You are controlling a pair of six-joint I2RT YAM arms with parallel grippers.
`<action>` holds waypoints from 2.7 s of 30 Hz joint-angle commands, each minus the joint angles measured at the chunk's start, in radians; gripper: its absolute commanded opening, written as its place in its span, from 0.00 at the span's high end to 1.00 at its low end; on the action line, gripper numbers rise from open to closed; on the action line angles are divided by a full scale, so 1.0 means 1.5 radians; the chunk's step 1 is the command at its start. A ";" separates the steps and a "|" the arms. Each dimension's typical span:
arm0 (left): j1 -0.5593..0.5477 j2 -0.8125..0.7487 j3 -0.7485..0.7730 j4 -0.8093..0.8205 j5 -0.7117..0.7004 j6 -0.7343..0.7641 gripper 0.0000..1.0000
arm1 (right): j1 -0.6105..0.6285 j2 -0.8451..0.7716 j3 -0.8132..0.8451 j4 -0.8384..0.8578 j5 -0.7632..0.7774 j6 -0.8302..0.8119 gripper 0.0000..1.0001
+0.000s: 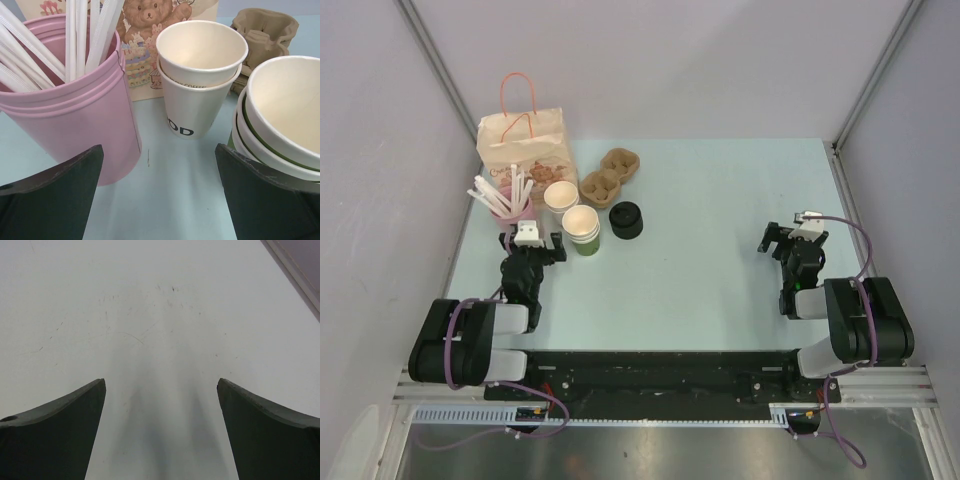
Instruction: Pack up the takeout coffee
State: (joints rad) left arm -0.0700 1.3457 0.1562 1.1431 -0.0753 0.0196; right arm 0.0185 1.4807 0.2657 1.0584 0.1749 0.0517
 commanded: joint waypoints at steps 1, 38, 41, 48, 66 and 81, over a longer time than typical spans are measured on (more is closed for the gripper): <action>-0.003 -0.006 0.006 0.030 -0.006 0.023 0.00 | 0.005 -0.025 0.004 -0.011 0.014 0.001 0.00; -0.064 0.066 0.760 -1.131 0.120 0.158 0.41 | 0.233 -0.362 0.237 -0.627 -0.085 0.082 0.09; -0.073 0.089 0.773 -1.130 0.120 0.162 0.42 | 0.237 -0.352 0.237 -0.640 -0.087 0.073 0.09; -0.075 0.117 0.757 -1.131 0.137 0.166 0.52 | 0.240 -0.336 0.237 -0.655 -0.072 0.071 0.10; -0.073 0.101 0.752 -1.131 0.156 0.144 0.99 | 0.250 -0.350 0.237 -0.665 -0.058 0.083 0.10; -0.018 0.075 0.736 -1.131 0.259 0.059 1.00 | 0.439 -0.114 0.423 -0.556 -0.094 0.325 0.24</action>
State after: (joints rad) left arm -0.1242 1.4502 1.2568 -0.5644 0.2214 0.1402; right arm 0.5922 1.1694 0.7399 0.1413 0.0784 0.4152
